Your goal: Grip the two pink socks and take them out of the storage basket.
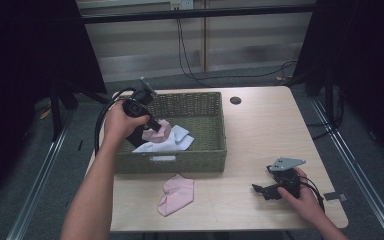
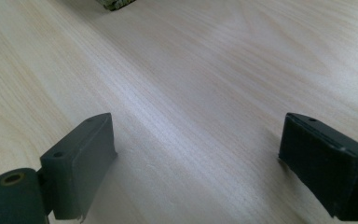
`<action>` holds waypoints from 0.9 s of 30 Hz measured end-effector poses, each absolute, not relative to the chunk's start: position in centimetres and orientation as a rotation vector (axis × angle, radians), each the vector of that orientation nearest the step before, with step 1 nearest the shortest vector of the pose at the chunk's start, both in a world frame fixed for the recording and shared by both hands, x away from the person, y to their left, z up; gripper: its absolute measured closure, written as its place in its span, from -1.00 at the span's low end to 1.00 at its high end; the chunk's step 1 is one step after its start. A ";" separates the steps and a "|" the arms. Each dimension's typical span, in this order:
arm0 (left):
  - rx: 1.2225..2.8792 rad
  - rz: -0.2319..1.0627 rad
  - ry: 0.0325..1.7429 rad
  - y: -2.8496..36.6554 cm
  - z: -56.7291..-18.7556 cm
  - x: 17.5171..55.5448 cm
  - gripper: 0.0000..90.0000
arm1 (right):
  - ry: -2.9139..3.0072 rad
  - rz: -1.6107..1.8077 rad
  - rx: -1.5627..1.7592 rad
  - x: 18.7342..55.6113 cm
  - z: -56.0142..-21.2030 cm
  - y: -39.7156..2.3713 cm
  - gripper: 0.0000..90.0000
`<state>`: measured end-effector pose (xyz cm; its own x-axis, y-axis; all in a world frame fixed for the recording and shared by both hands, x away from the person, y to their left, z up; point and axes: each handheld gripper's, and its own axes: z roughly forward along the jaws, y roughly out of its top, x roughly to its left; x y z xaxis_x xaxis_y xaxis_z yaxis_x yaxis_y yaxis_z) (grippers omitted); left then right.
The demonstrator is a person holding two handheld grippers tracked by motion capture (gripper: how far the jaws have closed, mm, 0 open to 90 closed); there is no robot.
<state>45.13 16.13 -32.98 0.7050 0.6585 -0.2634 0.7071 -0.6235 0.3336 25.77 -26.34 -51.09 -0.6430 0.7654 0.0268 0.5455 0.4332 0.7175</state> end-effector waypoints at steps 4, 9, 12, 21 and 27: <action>2.499 -0.162 1.035 16.0 -31.2 44.7 0.91 | 2.388 1.028 1.129 25.8 -51.1 -26.3 -0.78; 2.485 -0.176 1.018 16.0 -29.6 44.3 0.91 | 2.388 1.027 1.127 25.8 -51.1 -26.4 -0.78; 2.486 -0.194 0.982 15.9 -28.3 43.6 0.91 | 2.387 1.028 1.127 25.8 -51.1 -26.3 -0.78; 2.519 -0.223 0.923 15.3 -26.6 42.5 0.91 | 2.391 1.026 1.128 25.8 -51.1 -26.4 -0.78; 2.512 -0.247 0.890 15.1 -26.0 41.8 0.90 | 2.390 1.025 1.127 25.8 -51.1 -26.4 -0.78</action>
